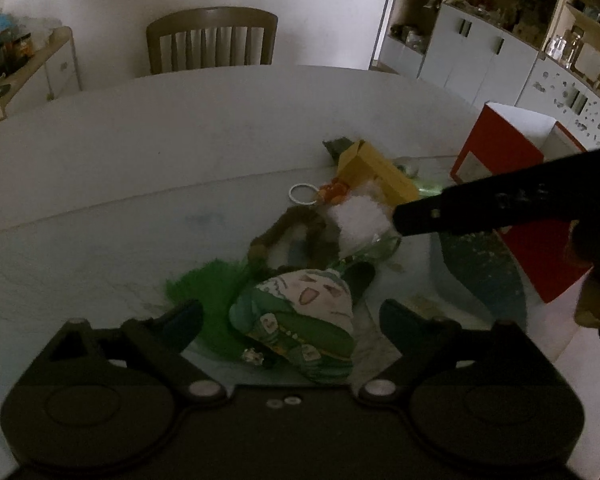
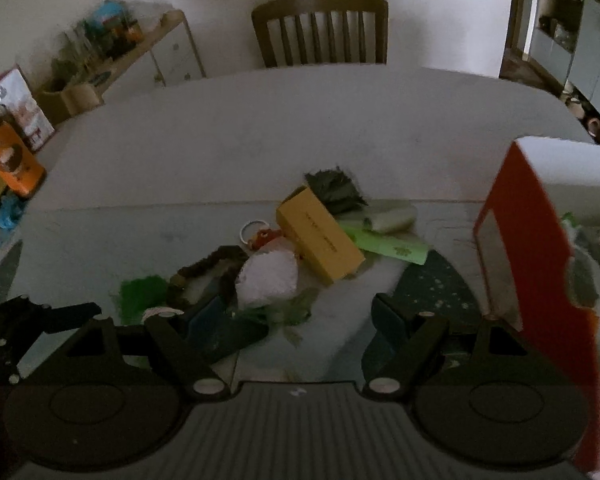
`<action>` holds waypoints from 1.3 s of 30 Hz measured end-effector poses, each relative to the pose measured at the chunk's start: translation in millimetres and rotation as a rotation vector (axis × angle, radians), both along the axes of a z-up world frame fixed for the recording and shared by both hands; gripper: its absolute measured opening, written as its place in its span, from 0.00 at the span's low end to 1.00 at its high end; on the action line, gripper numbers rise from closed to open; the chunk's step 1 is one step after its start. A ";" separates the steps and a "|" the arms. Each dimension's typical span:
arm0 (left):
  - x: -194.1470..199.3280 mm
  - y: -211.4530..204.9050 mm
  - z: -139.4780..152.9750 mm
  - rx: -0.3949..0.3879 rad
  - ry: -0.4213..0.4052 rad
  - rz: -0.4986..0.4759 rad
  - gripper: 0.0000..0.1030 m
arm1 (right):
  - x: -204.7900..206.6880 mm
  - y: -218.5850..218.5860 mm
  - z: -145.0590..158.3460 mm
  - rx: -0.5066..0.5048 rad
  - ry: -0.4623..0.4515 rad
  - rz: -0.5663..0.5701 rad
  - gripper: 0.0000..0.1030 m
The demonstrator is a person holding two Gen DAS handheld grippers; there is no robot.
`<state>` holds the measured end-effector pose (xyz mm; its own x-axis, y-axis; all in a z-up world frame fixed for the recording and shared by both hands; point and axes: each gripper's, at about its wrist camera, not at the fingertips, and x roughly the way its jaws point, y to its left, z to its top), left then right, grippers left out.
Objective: Organize objects
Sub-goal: 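Grasp the green cartoon plush with the left gripper while the right grasps the white fluffy item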
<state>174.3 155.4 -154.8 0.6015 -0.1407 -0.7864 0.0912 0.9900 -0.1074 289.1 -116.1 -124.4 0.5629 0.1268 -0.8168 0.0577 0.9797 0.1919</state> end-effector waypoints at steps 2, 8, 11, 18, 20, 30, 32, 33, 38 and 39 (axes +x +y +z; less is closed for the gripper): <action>-0.2 -0.3 -2.6 0.005 -0.004 -0.001 0.88 | 6.5 2.7 -7.2 0.005 0.016 0.005 0.80; -1.8 -3.1 -10.5 0.022 -0.010 -0.023 0.79 | 22.5 6.5 -25.5 0.022 0.060 -0.005 0.79; -1.5 -3.5 -14.3 0.021 -0.002 -0.026 0.76 | 28.4 6.6 -31.1 0.046 0.072 -0.013 0.75; 3.4 -4.9 -17.9 0.018 0.005 -0.027 0.71 | 37.9 16.4 -34.7 0.035 0.081 0.022 0.59; 5.4 -5.3 -18.3 0.019 0.004 -0.027 0.70 | 39.4 19.2 -34.9 0.027 0.079 0.039 0.55; 4.0 -4.5 -19.0 0.004 -0.001 -0.019 0.66 | 40.2 23.0 -37.6 0.013 0.075 0.064 0.38; 4.9 -4.9 -18.6 0.000 0.000 -0.018 0.66 | 39.6 23.8 -37.1 0.011 0.070 0.069 0.35; 5.2 -4.6 -18.1 -0.004 0.000 -0.017 0.65 | 39.1 23.7 -37.1 0.010 0.071 0.069 0.34; 1.5 -4.2 -13.7 -0.018 -0.004 -0.008 0.64 | 33.9 21.1 -33.4 0.023 0.061 0.056 0.30; 0.2 -4.1 -11.8 -0.019 -0.009 -0.007 0.64 | 31.9 20.4 -31.8 0.027 0.056 0.052 0.29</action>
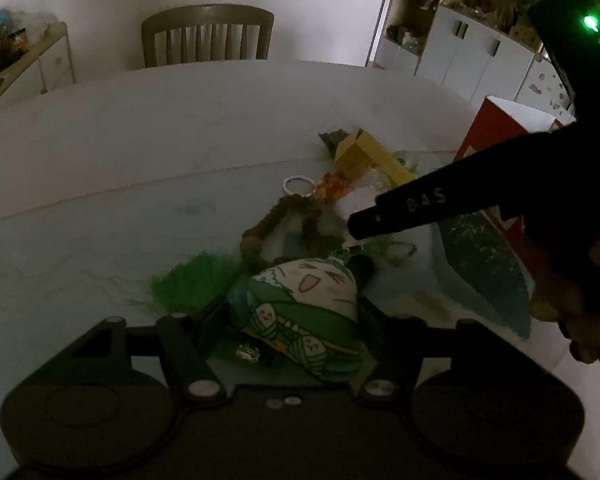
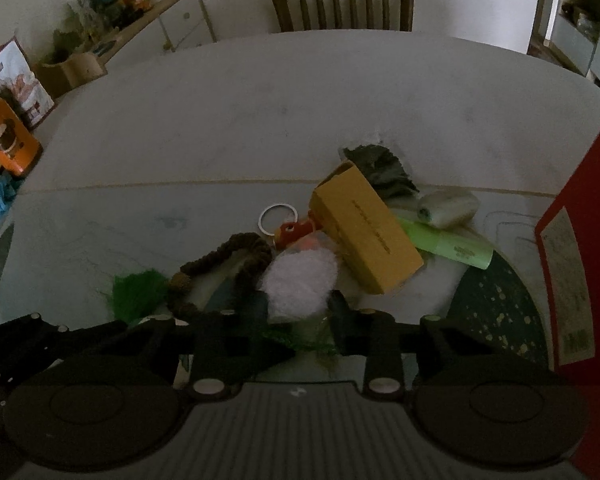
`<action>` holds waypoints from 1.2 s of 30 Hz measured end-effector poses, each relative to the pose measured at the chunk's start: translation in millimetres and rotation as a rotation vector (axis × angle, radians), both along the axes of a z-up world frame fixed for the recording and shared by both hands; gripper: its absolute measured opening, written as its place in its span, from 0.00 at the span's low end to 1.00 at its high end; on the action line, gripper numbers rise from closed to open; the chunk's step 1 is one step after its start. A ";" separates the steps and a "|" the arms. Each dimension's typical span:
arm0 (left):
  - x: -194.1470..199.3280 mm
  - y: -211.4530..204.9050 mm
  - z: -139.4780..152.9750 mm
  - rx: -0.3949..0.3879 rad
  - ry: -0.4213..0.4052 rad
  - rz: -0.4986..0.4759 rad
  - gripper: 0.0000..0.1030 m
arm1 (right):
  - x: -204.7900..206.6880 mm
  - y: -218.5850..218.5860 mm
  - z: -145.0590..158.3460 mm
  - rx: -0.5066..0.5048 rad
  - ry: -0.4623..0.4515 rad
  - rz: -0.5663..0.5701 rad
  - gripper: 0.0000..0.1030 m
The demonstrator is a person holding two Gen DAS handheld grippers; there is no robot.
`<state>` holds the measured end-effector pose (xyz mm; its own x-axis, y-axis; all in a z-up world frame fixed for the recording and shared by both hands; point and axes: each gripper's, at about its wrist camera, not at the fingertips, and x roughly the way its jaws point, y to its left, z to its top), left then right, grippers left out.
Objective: Organize objects
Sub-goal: 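Carry the plush and white fluffy item with both grippers over the shoebox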
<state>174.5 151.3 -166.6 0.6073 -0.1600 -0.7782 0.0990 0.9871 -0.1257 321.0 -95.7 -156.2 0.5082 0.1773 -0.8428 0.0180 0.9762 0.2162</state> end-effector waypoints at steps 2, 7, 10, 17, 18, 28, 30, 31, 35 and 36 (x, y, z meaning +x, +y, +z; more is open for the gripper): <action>-1.9 0.1 4.4 -0.005 -0.005 0.002 0.64 | -4.3 -1.9 3.5 0.012 -0.009 -0.006 0.26; -10.1 1.9 21.9 -0.032 -0.024 0.009 0.64 | -19.7 -5.6 19.3 0.047 -0.039 -0.010 0.23; -14.2 -0.6 32.3 -0.029 -0.023 0.006 0.64 | -31.9 -7.6 30.1 0.057 -0.071 -0.003 0.22; -24.2 -8.5 60.5 -0.049 -0.051 0.009 0.64 | -60.7 -19.1 61.2 0.102 -0.123 -0.011 0.22; -25.7 -10.2 65.6 -0.058 -0.060 0.008 0.64 | -64.4 -21.4 65.2 0.106 -0.128 -0.013 0.22; -33.4 -41.4 114.1 -0.086 -0.114 -0.045 0.64 | -118.6 -58.0 113.6 0.132 -0.200 -0.052 0.22; -33.3 -52.9 123.4 -0.075 -0.128 -0.056 0.64 | -129.7 -69.4 122.0 0.128 -0.215 -0.068 0.22; -32.4 -57.5 127.7 -0.073 -0.133 -0.059 0.64 | -134.9 -75.2 125.3 0.129 -0.223 -0.074 0.22; -27.2 -76.9 144.8 -0.089 -0.152 -0.071 0.64 | -154.2 -103.7 138.0 0.114 -0.246 -0.106 0.22; -26.1 -83.4 149.3 -0.088 -0.158 -0.072 0.64 | -158.9 -112.4 140.8 0.115 -0.254 -0.116 0.22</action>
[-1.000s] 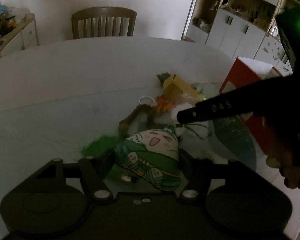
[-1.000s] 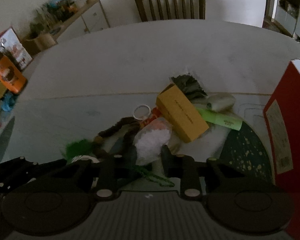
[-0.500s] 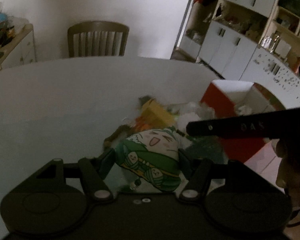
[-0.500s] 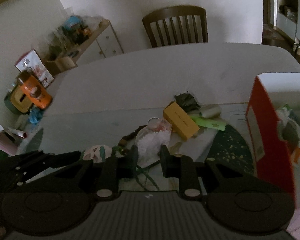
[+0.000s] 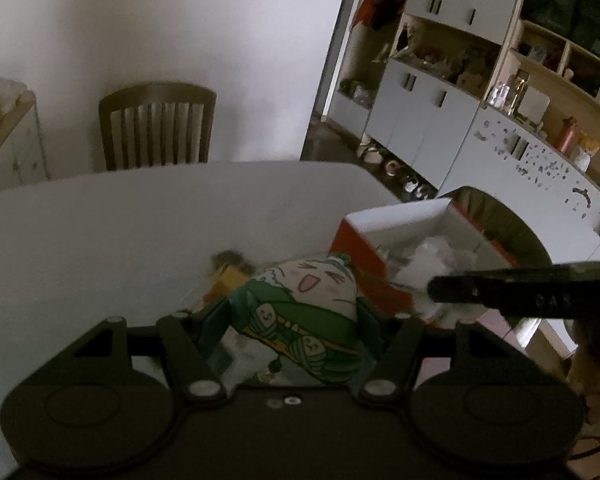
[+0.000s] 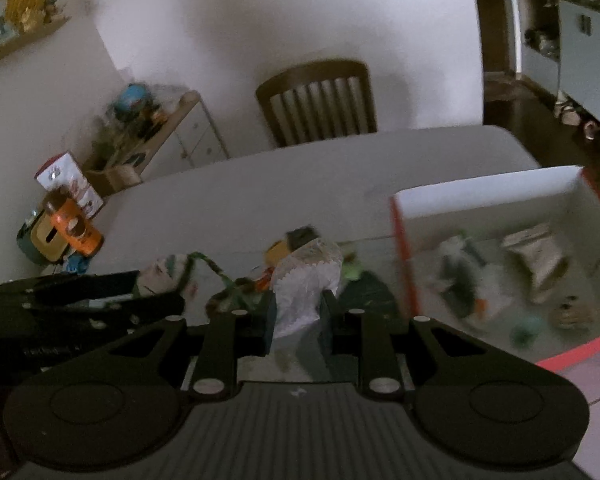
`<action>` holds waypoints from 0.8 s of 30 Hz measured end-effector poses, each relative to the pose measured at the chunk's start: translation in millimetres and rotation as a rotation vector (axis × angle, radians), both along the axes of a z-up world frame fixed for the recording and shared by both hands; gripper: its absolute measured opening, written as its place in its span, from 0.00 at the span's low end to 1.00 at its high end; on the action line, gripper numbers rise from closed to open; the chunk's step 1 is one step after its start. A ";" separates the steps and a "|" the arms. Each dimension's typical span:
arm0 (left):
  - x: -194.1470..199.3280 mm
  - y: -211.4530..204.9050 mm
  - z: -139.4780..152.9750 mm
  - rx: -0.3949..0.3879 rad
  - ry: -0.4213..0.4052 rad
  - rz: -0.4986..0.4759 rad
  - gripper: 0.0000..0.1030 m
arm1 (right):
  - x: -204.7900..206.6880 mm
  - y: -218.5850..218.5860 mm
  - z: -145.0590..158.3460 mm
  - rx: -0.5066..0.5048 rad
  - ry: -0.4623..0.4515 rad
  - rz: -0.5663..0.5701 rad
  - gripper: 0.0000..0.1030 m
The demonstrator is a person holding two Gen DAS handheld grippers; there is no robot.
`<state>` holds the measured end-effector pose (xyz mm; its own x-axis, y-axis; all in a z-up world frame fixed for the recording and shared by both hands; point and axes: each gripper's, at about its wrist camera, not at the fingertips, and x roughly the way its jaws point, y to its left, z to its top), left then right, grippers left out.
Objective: Organize objects
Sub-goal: 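Carry the plush and white fluffy item with both grippers over the shoebox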
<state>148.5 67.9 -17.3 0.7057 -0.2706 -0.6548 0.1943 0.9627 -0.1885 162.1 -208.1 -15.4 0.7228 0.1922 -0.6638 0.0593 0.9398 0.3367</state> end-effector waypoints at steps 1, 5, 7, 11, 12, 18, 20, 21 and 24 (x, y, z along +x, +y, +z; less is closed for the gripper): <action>1.6 -6.1 3.9 0.000 -0.006 -0.002 0.64 | -4.0 -8.4 2.3 0.002 -0.005 -0.010 0.22; 9.6 -31.9 18.3 -0.009 -0.014 -0.015 0.64 | -19.5 -44.8 10.0 -0.001 -0.026 -0.040 0.22; 12.7 -46.5 24.9 -0.011 -0.023 -0.027 0.64 | -26.3 -64.6 13.6 -0.012 -0.036 -0.055 0.22; 20.6 -79.5 38.8 0.002 -0.050 -0.060 0.64 | -35.7 -105.2 17.4 -0.027 -0.046 -0.086 0.22; 22.8 -89.0 42.1 0.011 -0.062 -0.068 0.64 | -36.9 -114.1 17.1 -0.029 -0.047 -0.092 0.22; 36.6 -143.3 48.4 0.044 -0.094 -0.098 0.64 | -36.5 -166.2 9.9 -0.022 -0.034 -0.118 0.22; 44.2 -159.5 46.4 0.042 -0.087 -0.104 0.64 | -35.0 -180.2 4.8 -0.020 -0.025 -0.128 0.22; 46.6 -164.7 46.3 0.039 -0.084 -0.106 0.64 | -34.1 -187.1 1.8 -0.024 -0.022 -0.128 0.22; 56.7 -182.3 44.5 0.036 -0.077 -0.116 0.64 | -30.7 -203.8 -8.0 -0.040 -0.007 -0.136 0.22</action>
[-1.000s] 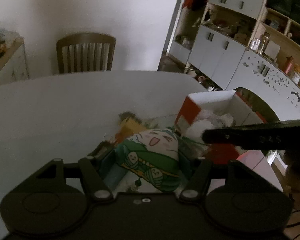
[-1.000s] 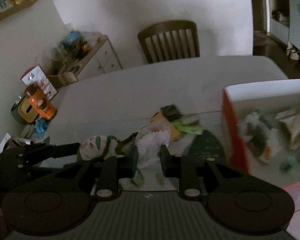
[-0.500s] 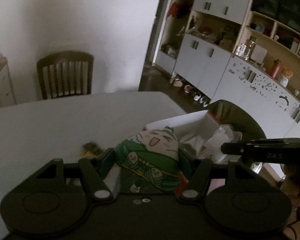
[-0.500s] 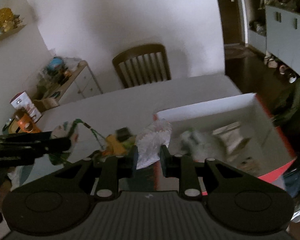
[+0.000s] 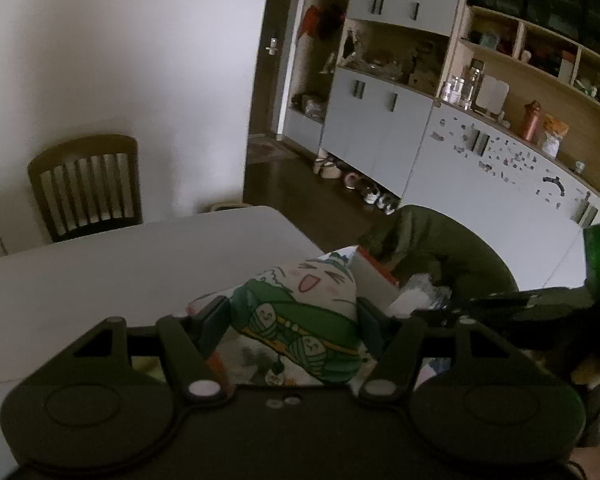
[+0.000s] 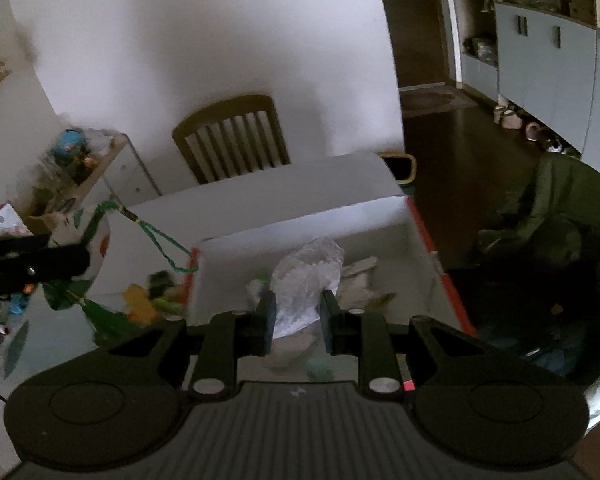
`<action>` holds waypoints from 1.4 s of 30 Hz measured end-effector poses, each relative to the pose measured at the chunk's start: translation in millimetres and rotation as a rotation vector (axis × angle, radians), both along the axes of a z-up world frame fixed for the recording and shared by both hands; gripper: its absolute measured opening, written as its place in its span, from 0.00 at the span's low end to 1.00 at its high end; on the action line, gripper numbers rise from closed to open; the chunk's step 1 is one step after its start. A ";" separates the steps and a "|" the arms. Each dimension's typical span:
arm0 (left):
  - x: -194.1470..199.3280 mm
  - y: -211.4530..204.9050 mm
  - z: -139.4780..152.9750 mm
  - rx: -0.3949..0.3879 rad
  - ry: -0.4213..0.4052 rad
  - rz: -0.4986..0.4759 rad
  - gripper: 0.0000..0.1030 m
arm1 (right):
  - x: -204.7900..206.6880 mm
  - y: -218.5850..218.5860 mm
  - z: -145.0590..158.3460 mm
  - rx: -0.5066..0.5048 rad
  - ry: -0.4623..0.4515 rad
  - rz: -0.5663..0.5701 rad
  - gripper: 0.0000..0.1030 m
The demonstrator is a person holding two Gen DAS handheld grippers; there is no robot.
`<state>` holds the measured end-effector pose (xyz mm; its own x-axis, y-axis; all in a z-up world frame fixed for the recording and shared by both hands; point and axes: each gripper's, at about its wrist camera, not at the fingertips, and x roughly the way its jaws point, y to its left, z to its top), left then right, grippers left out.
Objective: Organize objects
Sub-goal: 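Carry the plush and white fluffy item with both grippers over the shoebox, then lower the plush and fluffy item into the shoebox and open both grippers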
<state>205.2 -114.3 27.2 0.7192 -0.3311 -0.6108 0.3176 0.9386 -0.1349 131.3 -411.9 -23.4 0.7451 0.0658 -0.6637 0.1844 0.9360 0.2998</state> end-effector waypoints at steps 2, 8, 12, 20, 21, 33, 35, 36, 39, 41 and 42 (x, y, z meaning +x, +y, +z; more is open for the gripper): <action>8.1 -13.3 -1.2 0.009 -0.001 -0.005 0.64 | 2.9 -9.8 -6.6 -0.009 0.010 0.001 0.22; 27.3 -41.8 -20.8 0.034 0.039 -0.020 0.64 | 13.3 -28.1 -29.8 -0.037 0.052 0.024 0.22; 39.1 -52.9 -50.6 0.075 0.089 -0.018 0.64 | 27.5 -33.6 -46.7 -0.044 0.087 0.068 0.22; 46.4 -63.4 -101.3 0.147 0.192 -0.059 0.64 | 50.5 -31.4 -81.1 -0.093 0.179 0.151 0.22; 45.9 -65.8 -106.2 0.153 0.201 -0.063 0.64 | 52.6 -30.9 -83.7 -0.097 0.186 0.161 0.22; 50.8 -82.2 -141.1 0.228 0.290 -0.093 0.64 | 74.7 -33.5 -112.6 -0.132 0.266 0.252 0.22; 55.0 -82.7 -143.4 0.223 0.310 -0.091 0.64 | 76.2 -31.5 -115.8 -0.148 0.277 0.260 0.22; 58.2 -82.0 -144.6 0.224 0.321 -0.087 0.64 | 76.9 -31.5 -116.7 -0.149 0.282 0.260 0.22; 64.8 -82.8 -150.5 0.241 0.352 -0.082 0.64 | 78.2 -33.7 -118.1 -0.129 0.288 0.255 0.22; 68.9 -83.1 -155.3 0.244 0.377 -0.082 0.64 | 80.4 -36.5 -118.3 -0.116 0.293 0.256 0.22; 70.9 -82.9 -157.1 0.241 0.386 -0.080 0.64 | 80.5 -36.8 -118.4 -0.109 0.293 0.259 0.22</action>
